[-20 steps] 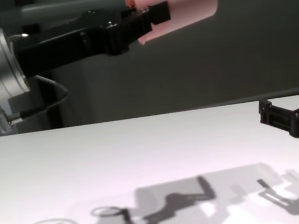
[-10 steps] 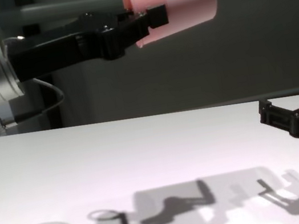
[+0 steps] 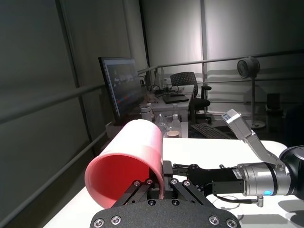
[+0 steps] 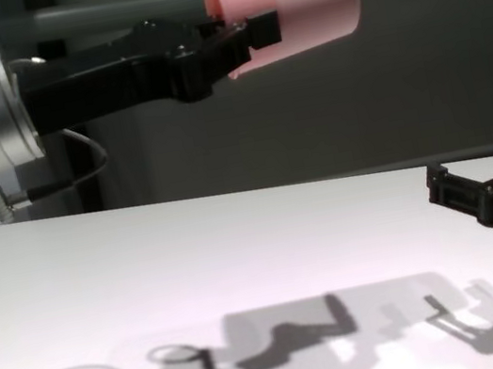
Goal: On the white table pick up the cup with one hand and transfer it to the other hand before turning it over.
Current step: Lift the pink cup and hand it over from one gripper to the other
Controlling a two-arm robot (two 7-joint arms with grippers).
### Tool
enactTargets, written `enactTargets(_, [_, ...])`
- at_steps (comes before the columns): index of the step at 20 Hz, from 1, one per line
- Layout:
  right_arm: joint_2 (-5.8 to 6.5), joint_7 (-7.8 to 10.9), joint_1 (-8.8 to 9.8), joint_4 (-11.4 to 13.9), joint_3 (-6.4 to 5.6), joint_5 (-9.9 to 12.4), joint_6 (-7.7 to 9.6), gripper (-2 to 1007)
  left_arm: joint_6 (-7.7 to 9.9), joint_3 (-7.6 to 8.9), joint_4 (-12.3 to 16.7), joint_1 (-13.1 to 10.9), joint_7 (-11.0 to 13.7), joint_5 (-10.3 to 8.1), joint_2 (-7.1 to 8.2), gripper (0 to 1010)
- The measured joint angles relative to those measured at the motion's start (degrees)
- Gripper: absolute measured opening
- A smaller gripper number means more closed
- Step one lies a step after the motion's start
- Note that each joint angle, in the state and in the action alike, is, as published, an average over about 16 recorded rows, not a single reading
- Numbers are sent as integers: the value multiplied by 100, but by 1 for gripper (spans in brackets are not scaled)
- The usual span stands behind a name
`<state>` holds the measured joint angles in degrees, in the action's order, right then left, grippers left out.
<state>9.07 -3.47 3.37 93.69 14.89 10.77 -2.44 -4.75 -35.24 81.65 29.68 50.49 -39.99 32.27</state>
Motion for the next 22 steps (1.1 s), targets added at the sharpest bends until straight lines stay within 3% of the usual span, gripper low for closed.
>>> enactTargets(7, [0, 0, 0, 0, 0, 0, 0, 1002, -27, -13, 20, 1, -51, 72, 3, 51])
enactTargets(22, [0, 0, 0, 0, 0, 0, 0, 1002, -16, -12, 9, 4, -4, 50, 1, 51])
